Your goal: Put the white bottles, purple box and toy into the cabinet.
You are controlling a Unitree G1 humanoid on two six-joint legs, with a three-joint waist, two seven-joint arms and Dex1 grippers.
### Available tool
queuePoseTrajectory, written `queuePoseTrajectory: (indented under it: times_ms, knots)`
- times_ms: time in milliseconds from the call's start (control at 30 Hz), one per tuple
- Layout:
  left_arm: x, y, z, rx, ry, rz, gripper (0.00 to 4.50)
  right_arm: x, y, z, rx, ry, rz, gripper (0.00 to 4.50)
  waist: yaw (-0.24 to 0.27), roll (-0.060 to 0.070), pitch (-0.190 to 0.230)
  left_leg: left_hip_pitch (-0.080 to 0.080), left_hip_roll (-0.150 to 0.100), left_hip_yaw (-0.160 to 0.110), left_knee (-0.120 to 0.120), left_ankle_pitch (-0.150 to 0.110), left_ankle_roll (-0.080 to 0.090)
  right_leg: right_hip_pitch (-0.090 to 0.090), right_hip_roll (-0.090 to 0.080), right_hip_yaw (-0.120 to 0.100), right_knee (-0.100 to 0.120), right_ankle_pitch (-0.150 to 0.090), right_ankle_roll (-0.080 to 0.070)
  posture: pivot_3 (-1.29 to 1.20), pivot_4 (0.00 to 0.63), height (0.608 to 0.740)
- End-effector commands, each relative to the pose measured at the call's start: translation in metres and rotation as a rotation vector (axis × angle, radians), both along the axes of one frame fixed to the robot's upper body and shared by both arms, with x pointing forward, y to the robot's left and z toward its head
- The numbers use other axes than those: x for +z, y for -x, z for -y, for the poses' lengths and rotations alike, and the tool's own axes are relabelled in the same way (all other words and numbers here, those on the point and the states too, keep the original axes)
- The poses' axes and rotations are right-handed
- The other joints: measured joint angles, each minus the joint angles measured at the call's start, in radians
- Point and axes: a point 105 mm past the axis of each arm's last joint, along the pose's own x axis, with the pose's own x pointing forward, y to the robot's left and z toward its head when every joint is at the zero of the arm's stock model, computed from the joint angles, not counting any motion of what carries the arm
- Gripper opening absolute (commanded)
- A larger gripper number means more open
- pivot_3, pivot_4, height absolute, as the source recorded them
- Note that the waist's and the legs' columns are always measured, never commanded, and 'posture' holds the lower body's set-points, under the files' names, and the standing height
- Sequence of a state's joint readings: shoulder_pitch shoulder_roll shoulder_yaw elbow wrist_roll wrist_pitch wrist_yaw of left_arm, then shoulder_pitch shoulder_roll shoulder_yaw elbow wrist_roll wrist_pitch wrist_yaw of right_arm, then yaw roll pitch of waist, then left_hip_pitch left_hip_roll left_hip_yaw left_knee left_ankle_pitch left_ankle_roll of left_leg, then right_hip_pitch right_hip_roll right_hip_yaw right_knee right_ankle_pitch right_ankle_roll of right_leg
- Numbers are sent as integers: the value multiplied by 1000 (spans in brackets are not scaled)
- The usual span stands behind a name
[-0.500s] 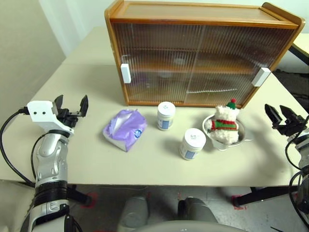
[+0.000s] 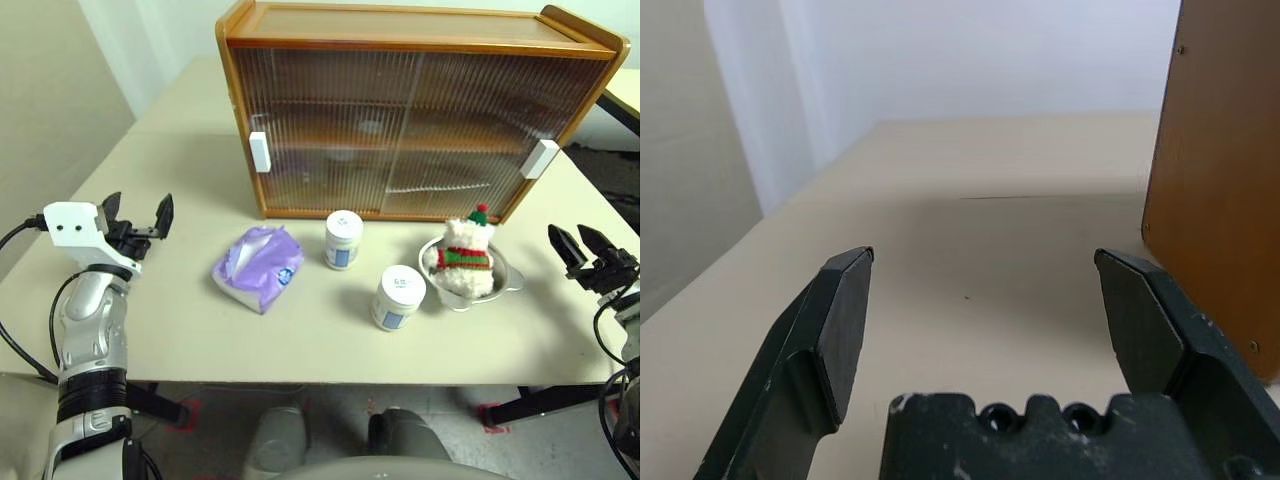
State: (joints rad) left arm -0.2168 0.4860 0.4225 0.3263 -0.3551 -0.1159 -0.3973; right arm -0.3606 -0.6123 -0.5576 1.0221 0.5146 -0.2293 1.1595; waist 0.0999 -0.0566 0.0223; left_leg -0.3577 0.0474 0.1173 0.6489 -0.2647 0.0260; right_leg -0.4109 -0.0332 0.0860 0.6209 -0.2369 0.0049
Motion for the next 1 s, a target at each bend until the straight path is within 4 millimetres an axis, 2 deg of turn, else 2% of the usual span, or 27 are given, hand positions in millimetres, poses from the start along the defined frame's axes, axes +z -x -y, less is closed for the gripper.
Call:
queuePoseTrajectory:
  times_ms: [33,267,333,367,433,567,667,700,833,1000]
  knots:
    - [5,3,2,-37,-9,-10,4500,3,11,-24,219,-12,5,4469,0,0,0,0,0,0,0,0,0,0,0,0,0,0,0,238,0,740]
    - [33,2,28,-205,-66,54,4500,42,24,-66,546,55,102,4469,3,1,1,1,0,0,2,0,0,0,0,-1,4,-1,2,234,13,740]
    - [39,0,36,-250,-76,62,4148,51,25,-79,605,81,117,4500,3,2,1,1,0,0,2,0,0,0,0,-1,4,-3,3,229,12,740]
    - [40,-2,45,-294,-97,52,3917,56,24,-86,628,97,134,4500,4,2,1,1,0,0,2,0,0,0,0,-2,4,-3,3,229,9,740]
    - [41,-5,58,-353,-133,40,3182,65,21,-97,647,111,171,4500,6,2,0,1,0,-1,3,0,0,0,0,-3,5,-3,3,222,1,740]
    - [46,-16,68,-370,-121,50,1549,76,15,-114,669,114,221,4500,6,2,0,0,0,-1,3,0,0,0,0,-3,5,-3,3,196,0,740]
    - [45,-27,80,-395,-105,45,329,76,10,-123,669,115,220,4500,7,2,0,0,-1,-1,4,0,0,0,0,-3,5,-2,2,180,0,740]
    - [45,-29,85,-404,-100,46,48,75,9,-125,669,118,219,4500,6,2,0,0,-1,-1,4,0,0,0,0,-3,4,-2,1,176,0,740]
    - [38,-43,112,-472,-145,4,48,74,7,-137,680,114,231,4500,3,2,0,-1,-2,0,4,0,0,0,0,-3,4,-1,1,168,0,740]
    - [32,-46,127,-519,-109,-12,48,74,6,-142,668,117,235,4500,-8,2,0,-2,-1,0,4,0,0,-1,0,-3,4,-1,1,141,0,740]
